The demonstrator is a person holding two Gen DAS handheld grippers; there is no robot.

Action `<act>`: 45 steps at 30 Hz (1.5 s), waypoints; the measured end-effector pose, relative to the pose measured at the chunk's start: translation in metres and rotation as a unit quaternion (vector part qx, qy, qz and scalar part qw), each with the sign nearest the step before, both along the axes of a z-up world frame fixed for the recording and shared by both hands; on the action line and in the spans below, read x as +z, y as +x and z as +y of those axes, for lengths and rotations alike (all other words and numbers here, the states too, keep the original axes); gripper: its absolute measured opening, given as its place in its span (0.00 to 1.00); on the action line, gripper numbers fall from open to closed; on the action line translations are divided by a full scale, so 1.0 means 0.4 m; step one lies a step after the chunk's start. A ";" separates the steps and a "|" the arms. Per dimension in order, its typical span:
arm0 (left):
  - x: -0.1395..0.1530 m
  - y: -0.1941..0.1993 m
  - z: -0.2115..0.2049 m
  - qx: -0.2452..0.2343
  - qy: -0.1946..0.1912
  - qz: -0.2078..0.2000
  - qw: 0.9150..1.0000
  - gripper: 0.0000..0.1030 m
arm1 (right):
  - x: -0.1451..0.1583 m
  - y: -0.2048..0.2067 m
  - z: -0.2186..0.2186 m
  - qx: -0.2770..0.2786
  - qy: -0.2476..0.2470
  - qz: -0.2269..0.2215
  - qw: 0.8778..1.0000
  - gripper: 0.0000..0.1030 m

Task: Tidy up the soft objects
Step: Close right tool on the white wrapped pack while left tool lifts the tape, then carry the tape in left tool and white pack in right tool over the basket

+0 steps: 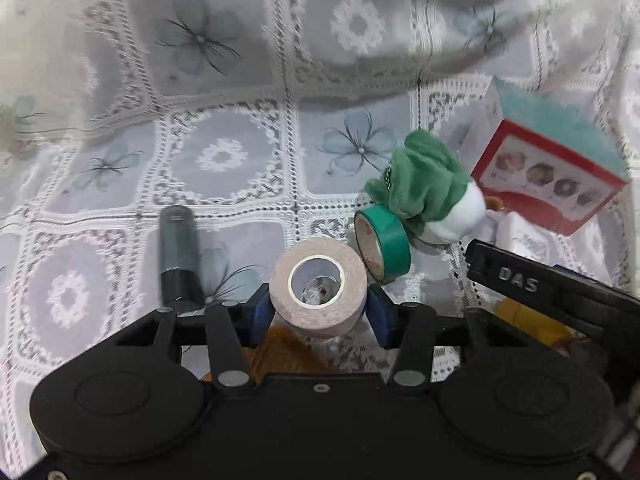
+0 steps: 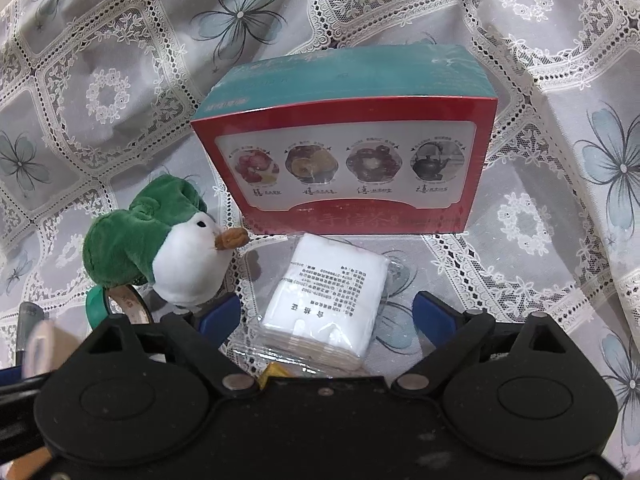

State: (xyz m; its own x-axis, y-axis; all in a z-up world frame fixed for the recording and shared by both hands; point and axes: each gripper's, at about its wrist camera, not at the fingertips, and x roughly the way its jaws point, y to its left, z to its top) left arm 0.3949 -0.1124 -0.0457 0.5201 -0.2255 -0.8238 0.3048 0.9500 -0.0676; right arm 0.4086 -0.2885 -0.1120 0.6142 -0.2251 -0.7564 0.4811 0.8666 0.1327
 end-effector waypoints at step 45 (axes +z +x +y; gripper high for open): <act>0.037 -0.523 0.195 0.037 -0.015 0.027 0.999 0.47 | 0.125 -0.100 -0.073 -0.026 -0.021 0.017 0.999 0.47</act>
State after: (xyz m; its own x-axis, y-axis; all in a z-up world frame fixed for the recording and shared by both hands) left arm 0.1857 -0.0343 -0.0310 0.4914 -0.2131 -0.8445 0.2282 0.9672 -0.1113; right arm 0.3687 -0.3178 -0.0620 0.5750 -0.2869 -0.7662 0.5284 0.8452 0.0802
